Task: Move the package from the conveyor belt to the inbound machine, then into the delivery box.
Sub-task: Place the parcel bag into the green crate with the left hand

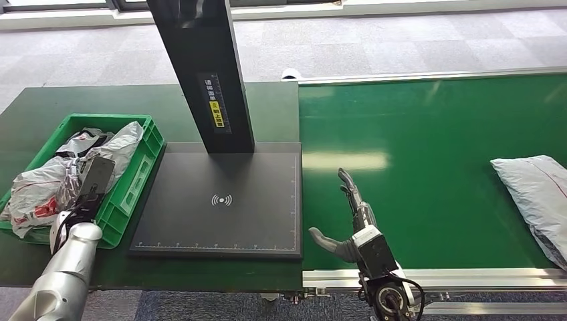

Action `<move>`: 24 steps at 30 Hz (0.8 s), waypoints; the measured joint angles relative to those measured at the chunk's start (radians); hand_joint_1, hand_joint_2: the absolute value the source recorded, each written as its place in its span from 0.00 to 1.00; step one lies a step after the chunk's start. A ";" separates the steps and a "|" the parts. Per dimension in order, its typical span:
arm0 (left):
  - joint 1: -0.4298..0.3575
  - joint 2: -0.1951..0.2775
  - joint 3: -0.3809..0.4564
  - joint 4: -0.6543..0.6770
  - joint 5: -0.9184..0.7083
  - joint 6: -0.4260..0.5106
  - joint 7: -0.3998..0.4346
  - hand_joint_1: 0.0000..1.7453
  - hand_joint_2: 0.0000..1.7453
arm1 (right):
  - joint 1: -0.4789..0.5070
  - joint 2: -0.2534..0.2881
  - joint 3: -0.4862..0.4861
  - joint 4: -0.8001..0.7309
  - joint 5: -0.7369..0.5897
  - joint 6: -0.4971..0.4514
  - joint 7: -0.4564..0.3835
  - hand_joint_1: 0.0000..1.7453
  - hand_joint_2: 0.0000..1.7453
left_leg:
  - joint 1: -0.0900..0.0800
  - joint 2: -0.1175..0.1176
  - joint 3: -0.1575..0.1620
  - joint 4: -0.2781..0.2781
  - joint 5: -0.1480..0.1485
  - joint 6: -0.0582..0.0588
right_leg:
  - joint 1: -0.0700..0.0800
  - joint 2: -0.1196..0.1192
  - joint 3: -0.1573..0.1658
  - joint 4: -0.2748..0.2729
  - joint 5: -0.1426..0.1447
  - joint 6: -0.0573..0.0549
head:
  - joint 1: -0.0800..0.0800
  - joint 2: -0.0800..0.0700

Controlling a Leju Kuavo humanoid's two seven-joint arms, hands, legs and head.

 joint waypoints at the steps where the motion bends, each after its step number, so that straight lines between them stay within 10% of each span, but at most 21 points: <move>1: 0.001 -0.001 0.003 -0.001 0.013 0.009 -0.025 0.00 0.00 | 0.002 0.000 0.000 -0.001 0.000 -0.001 0.000 0.00 1.00 | 0.000 0.000 0.000 0.000 0.000 -0.001 | 0.000 0.000 0.000 0.000 0.000 0.000 | 0.000 0.000; 15: 0.183 -0.160 0.095 -0.433 0.099 0.317 -0.551 0.00 0.00 | 0.021 -0.004 0.014 -0.024 -0.017 -0.020 0.016 0.00 1.00 | 0.000 0.001 -0.015 0.007 0.005 -0.009 | 0.000 0.000 -0.019 0.000 0.001 0.002 | 0.000 0.000; 24: 0.255 -0.303 0.240 -0.939 0.096 0.318 -0.586 0.00 0.00 | 0.002 -0.004 0.035 0.000 -0.023 -0.022 0.007 0.00 1.00 | 0.000 0.001 -0.020 0.008 0.003 -0.007 | 0.000 0.000 -0.023 0.000 0.001 0.004 | 0.000 0.000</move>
